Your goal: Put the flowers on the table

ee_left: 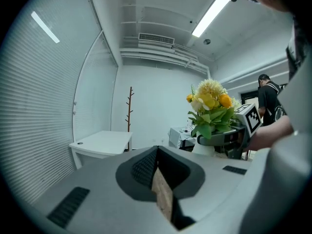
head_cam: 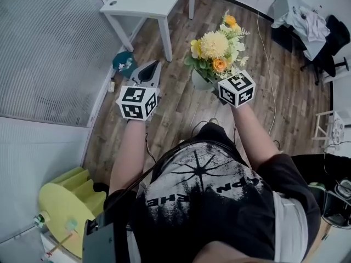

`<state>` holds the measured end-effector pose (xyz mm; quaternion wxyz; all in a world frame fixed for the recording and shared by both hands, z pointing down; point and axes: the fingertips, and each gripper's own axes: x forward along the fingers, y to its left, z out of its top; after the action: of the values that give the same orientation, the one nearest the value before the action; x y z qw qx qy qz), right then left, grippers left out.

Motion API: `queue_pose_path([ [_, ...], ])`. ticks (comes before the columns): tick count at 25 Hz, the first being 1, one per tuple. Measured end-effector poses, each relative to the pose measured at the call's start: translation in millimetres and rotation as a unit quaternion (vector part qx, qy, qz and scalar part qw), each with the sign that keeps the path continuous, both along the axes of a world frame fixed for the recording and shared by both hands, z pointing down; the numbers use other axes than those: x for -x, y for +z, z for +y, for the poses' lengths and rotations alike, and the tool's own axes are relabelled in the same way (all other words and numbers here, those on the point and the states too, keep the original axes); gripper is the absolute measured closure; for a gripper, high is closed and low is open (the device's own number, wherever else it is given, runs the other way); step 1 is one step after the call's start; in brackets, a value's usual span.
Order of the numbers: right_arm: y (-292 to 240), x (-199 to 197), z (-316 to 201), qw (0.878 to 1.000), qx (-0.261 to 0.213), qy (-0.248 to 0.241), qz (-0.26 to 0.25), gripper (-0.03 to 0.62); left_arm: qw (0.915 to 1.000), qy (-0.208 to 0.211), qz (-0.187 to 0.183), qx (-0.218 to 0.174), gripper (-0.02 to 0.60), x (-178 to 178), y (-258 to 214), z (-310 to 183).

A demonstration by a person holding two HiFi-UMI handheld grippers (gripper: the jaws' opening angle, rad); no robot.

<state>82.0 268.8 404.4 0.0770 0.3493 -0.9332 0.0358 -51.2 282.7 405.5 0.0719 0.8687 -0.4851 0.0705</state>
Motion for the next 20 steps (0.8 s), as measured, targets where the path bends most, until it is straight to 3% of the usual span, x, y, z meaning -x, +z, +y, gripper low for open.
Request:
queue_pose_path([
  [11, 25.4, -9.0, -19.6, 1.0, 0.012, -0.009, 0.008, 0.344, 0.9997, -0.012, -0.002, 0.02, 0.569, -8.0, 27.2, -17.5],
  [20, 30.7, -24.2, -109.7, 1.0, 0.021, -0.01, 0.006, 0.344, 0.9985, -0.031, -0.006, 0.045, 0.569, -18.5, 39.5, -100.6],
])
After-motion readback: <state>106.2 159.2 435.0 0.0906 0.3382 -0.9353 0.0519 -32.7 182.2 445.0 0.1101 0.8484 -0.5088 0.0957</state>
